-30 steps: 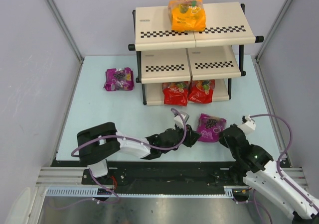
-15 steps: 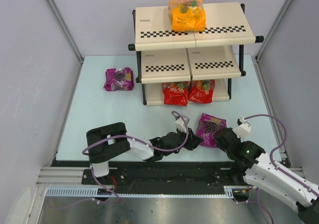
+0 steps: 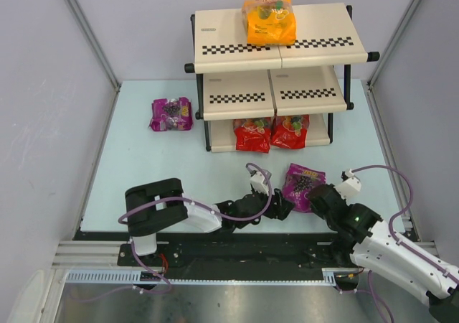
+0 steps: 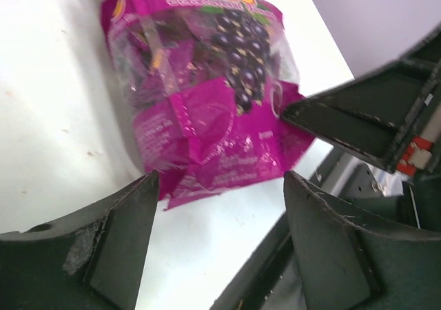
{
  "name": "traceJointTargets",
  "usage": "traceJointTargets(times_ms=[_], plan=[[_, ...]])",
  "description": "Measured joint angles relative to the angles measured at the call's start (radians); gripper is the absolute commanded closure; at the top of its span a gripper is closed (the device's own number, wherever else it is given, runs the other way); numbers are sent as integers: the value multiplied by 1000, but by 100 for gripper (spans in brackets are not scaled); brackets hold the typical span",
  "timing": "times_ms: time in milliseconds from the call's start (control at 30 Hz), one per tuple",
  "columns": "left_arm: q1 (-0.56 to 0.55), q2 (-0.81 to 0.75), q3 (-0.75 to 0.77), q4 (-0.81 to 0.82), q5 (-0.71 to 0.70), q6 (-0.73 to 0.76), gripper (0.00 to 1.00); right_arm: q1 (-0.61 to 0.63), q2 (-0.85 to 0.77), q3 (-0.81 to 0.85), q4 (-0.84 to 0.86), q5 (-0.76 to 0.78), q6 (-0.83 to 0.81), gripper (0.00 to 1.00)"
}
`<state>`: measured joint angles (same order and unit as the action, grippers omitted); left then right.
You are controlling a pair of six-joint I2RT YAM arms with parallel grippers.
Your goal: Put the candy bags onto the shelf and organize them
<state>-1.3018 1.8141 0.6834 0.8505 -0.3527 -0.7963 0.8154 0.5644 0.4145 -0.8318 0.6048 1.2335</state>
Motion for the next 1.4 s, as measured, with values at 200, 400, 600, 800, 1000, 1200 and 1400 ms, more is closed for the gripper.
traceJointTargets(times_ms=[200,400,600,800,1000,1200,1400], plan=[[2,0,2,-1,-46,0,23,2,-19,0,0,0,-3,100],[3,29,49,2,-55,0,34,2,-23,-2,0,0,-3,100],[13,84,82,0,-48,10,100,2,-26,-9,5,4,-4,100],[15,80,87,3,-47,22,100,5,-51,-9,21,6,-22,100],[17,-21,85,-101,-68,111,100,42,-99,-10,116,17,-141,100],[17,-126,169,-273,-118,299,100,113,-74,21,248,103,-345,100],[36,-201,290,-348,-176,487,100,121,-34,108,436,193,-594,100]])
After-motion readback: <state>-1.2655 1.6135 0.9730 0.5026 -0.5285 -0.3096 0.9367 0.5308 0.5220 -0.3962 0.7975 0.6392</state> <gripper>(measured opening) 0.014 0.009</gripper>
